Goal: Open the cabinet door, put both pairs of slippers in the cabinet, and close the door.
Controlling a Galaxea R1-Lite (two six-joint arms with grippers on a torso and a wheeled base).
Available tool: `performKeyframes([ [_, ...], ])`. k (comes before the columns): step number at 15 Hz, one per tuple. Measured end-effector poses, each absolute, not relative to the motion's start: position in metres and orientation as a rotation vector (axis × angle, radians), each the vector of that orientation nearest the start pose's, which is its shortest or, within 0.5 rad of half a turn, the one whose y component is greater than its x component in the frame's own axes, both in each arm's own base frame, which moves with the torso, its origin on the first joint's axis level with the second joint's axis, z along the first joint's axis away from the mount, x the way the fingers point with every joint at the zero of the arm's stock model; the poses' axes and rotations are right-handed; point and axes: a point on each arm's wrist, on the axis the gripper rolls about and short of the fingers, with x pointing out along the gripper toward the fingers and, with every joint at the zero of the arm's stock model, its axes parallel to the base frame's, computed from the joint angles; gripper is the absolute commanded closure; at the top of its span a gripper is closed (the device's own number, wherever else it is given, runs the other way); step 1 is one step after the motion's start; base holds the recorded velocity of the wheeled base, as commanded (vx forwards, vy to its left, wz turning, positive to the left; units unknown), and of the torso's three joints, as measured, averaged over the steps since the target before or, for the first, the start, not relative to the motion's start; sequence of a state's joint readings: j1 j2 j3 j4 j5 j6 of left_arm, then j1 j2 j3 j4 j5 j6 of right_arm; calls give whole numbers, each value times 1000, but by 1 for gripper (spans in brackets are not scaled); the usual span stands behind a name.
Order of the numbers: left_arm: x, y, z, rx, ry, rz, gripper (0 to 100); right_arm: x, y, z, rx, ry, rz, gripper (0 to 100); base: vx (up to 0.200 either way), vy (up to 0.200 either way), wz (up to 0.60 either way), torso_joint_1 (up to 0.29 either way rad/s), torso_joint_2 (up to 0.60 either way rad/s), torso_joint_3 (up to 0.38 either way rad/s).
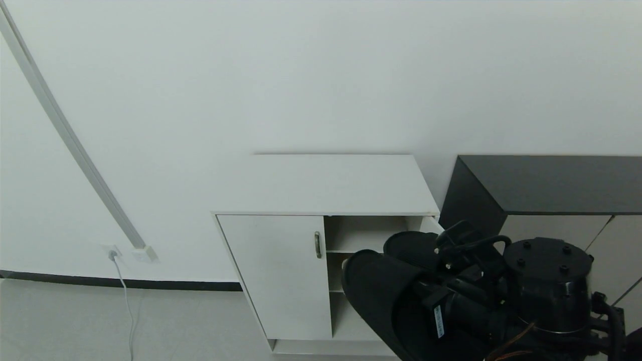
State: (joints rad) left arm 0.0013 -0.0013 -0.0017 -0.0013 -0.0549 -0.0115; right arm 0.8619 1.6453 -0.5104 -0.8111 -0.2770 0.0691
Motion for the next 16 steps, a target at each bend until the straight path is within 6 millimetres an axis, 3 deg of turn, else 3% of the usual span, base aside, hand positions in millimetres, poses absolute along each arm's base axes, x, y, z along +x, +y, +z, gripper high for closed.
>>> performKeyframes([
  [7,-23,-1,76,-11,-4,-54,100,174,195,140,-113,298,572,100,0,0,0,-5,6,8],
  [16,-23,-1,76,-12,-4,-54,100,174,197,137,-120,308,574,100,0,0,0,-156,362,198],
])
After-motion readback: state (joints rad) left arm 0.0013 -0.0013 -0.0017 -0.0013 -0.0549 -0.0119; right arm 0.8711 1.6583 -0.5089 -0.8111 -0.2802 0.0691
